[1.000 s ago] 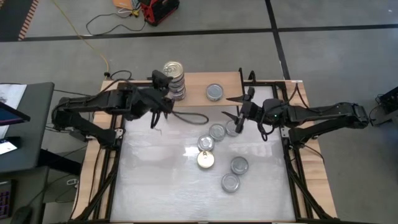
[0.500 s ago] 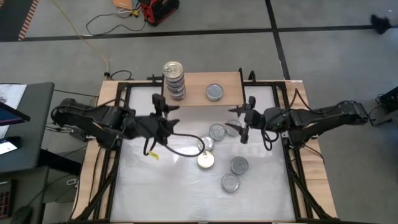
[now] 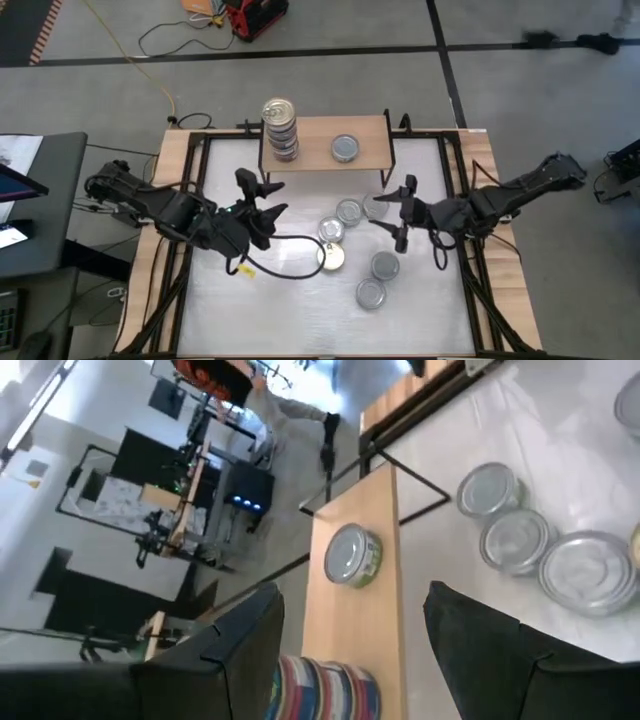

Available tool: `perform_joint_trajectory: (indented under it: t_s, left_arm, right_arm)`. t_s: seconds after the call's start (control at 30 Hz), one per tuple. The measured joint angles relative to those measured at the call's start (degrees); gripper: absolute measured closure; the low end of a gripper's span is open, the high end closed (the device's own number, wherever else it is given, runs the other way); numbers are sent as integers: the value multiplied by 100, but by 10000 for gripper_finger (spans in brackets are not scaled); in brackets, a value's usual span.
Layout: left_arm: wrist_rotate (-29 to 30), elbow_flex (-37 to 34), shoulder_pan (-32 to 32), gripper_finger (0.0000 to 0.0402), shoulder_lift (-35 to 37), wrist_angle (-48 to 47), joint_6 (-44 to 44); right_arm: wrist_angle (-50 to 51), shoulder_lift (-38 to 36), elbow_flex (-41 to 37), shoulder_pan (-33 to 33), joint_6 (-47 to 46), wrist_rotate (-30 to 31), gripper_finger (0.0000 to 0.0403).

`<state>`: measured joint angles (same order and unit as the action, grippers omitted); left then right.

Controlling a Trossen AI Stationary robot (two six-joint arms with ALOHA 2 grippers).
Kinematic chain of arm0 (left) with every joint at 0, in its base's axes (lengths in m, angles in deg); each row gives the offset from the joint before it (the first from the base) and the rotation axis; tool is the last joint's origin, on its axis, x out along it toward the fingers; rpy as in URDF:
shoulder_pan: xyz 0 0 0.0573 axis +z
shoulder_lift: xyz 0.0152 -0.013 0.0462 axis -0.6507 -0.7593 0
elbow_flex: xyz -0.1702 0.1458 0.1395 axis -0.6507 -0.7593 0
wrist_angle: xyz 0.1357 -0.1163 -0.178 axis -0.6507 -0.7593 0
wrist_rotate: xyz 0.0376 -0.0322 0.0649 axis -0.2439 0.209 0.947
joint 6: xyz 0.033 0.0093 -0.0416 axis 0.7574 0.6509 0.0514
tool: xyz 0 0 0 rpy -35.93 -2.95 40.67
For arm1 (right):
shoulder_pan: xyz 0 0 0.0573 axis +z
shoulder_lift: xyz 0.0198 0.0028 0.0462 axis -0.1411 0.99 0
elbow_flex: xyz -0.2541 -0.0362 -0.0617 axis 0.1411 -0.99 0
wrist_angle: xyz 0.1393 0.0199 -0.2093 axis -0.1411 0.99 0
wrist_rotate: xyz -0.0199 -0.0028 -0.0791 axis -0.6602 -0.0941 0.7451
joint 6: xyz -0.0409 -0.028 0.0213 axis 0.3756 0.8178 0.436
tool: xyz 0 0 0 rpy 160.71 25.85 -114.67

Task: Stack canned seafood by type on shelf
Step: Stack the blue tuna can on top of the blue tuna can

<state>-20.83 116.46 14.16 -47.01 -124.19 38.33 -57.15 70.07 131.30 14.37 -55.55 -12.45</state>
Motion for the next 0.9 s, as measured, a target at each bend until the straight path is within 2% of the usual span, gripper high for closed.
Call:
perform_joint_trajectory:
  t_s: [0.1, 0.27, 0.33, 0.53, 0.9]
  left_arm:
    - [-314, 0, -41, 171, 2, -4, -627]
    - [-1574, 0, -54, 171, -26, 0, -1570]
    - [-1804, 2, -7, 171, -112, 1, -1836]
    - [-2014, 2, 40, 171, -510, -34, -2037]
    - [-3743, 2, 403, 171, -1628, 41, -2094]
  right_arm:
    - [7, 0, -2, 188, -4, 150, 112]
    - [232, 9, -29, 308, -224, 211, 112]
    - [205, 13, -157, 308, -283, 209, 112]
    - [59, 17, -509, 206, -551, 203, 112]
    - [188, 17, -524, 551, -855, 51, 112]
